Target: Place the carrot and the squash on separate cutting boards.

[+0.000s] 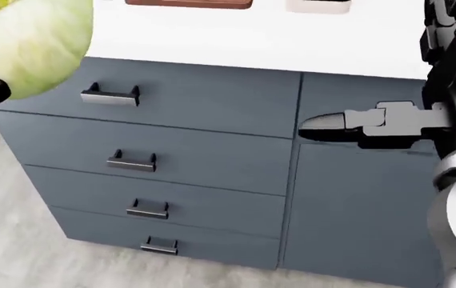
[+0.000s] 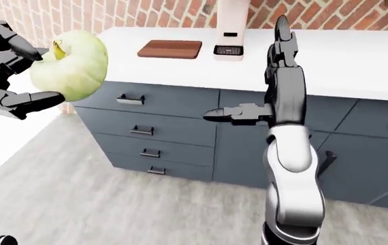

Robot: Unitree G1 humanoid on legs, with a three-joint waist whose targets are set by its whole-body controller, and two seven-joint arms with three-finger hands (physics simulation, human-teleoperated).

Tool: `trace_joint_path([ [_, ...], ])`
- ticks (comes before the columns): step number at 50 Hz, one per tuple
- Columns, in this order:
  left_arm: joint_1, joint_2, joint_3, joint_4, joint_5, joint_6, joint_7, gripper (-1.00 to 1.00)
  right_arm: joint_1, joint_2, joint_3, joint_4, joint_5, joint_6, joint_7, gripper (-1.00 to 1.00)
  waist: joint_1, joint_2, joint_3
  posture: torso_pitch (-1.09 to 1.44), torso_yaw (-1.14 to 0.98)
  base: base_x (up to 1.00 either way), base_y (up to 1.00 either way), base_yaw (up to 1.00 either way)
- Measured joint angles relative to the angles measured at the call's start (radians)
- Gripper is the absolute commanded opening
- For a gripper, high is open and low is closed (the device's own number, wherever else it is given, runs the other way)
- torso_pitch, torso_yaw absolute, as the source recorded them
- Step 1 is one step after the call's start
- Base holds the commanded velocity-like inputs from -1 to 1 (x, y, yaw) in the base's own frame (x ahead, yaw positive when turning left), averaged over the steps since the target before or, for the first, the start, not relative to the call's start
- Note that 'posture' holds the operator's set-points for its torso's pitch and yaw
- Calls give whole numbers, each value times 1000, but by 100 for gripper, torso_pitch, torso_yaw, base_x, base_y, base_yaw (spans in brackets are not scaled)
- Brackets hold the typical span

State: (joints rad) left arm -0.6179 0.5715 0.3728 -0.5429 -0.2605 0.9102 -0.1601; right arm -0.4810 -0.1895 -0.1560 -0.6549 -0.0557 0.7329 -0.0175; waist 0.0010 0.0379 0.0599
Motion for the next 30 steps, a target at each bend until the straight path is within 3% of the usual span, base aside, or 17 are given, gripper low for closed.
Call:
trace_joint_path([
  [8,-14,-2,-6,-12,3,-10,-2,-51,-2,-3,-1,-7,7,-32,-11,100,15,-59,-11,0,0,28,35,0],
  [11,-7,-15,-21,-8,2,-8,-7,-51,11,-6,-12,2,8,-23,-14,100,1,-40,10,0,0,28,35,0],
  [14,-6,-15,-40,1,-7,6,-20,-51,16,-7,-20,9,4,-1,-21,100,-9,-63,-4,0,0,28,35,0],
  [17,-17,-10,-29,-7,-8,2,-21,-51,-1,-14,-21,-19,6,-3,-21,100,-14,-45,-14,0,0,24,33,0],
  [20,-30,-3,-12,-25,-3,-16,-15,-51,-7,-15,-25,-35,11,-22,-21,100,-13,7,-14,0,0,5,9,0],
  [21,-31,0,-4,-26,0,-23,-12,-51,-10,-11,-23,-34,16,-25,-21,100,2,34,-16,0,0,0,0,0],
  [24,-7,-6,7,-6,11,-18,-4,-51,13,4,-6,-20,40,-16,-18,100,11,29,25,0,0,0,-17,0],
  [26,10,-4,6,10,18,5,-2,-51,11,3,2,9,58,3,-14,100,10,25,12,0,0,0,0,-100],
  [30,-3,-2,11,7,25,24,6,-51,12,-9,-9,-11,70,-8,-18,100,7,-19,-12,0,0,0,0,-100],
])
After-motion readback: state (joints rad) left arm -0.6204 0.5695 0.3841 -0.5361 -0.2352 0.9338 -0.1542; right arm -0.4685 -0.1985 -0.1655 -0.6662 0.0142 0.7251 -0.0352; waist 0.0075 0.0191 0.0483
